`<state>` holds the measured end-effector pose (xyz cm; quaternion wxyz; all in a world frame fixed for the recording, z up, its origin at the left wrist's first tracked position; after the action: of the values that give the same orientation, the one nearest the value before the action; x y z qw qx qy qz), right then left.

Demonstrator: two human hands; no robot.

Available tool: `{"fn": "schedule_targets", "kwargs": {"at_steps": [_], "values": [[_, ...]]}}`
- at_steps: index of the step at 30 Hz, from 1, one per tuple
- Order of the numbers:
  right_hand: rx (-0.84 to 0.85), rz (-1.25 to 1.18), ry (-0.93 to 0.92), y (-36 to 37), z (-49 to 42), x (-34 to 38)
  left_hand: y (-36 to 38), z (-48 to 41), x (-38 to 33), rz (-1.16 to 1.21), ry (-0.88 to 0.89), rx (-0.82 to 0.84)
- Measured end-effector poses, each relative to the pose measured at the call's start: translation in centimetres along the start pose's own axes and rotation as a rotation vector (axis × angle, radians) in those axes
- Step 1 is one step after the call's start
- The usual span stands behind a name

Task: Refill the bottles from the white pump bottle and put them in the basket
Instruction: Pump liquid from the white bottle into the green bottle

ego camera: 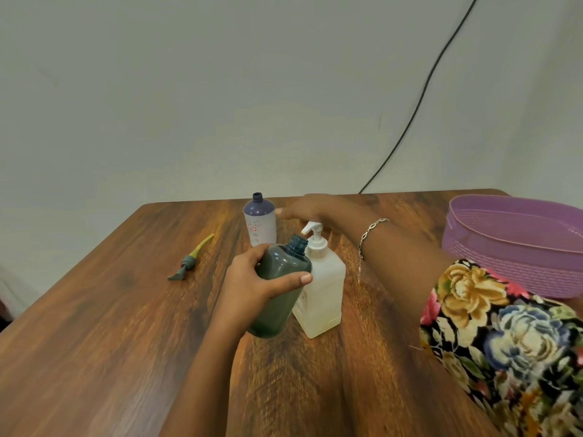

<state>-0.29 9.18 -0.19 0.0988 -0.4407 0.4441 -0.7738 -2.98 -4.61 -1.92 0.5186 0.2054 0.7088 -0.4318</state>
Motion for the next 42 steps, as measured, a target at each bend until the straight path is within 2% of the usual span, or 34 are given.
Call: {"fn": "schedule_targets", "kwargs": {"at_steps": [3, 8, 11, 20, 23, 29, 38, 42], "values": [[-0.020, 0.019, -0.002, 0.0, -1.0, -0.5, 0.4, -0.2, 0.6, -0.012, -0.022, 0.011], [-0.150, 0.301, -0.021, -1.1, -1.9, -0.9, 0.6, -0.3, 0.9, 0.007, -0.024, 0.024], [-0.211, 0.381, -0.036, -1.3, -2.2, -0.7, 0.7, -0.3, 0.9, 0.040, -0.017, 0.029], [-0.089, 0.179, -0.039, -0.8, -2.6, -0.8, 0.6, -0.1, 0.3, 0.044, -0.008, 0.029], [-0.120, 0.240, -0.053, -1.1, -2.4, -0.4, 0.6, -0.2, 0.5, 0.044, -0.026, 0.031], [-0.291, 0.415, -0.107, -1.8, -1.6, -0.3, 1.1, -0.2, 1.0, 0.065, -0.047, 0.040], [-0.119, 0.299, -0.096, -1.1, -1.7, 0.1, 0.6, 0.3, 0.7, 0.072, -0.043, 0.018], [-0.154, 0.349, -0.101, -1.5, -2.0, 0.4, 0.4, 0.2, 0.4, 0.071, -0.039, 0.027]]}}
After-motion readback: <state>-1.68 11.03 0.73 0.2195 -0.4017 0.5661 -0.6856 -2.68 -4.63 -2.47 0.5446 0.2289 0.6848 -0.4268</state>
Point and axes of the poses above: each hand's wrist, its own z-axis away from the middle knuckle, its own y-axis out of the palm, x = y × z, the point moved 10 cm from there along -z, towards the middle knuckle, and after that the axes turned 8 degrees about -y, right-handed, at the moved point
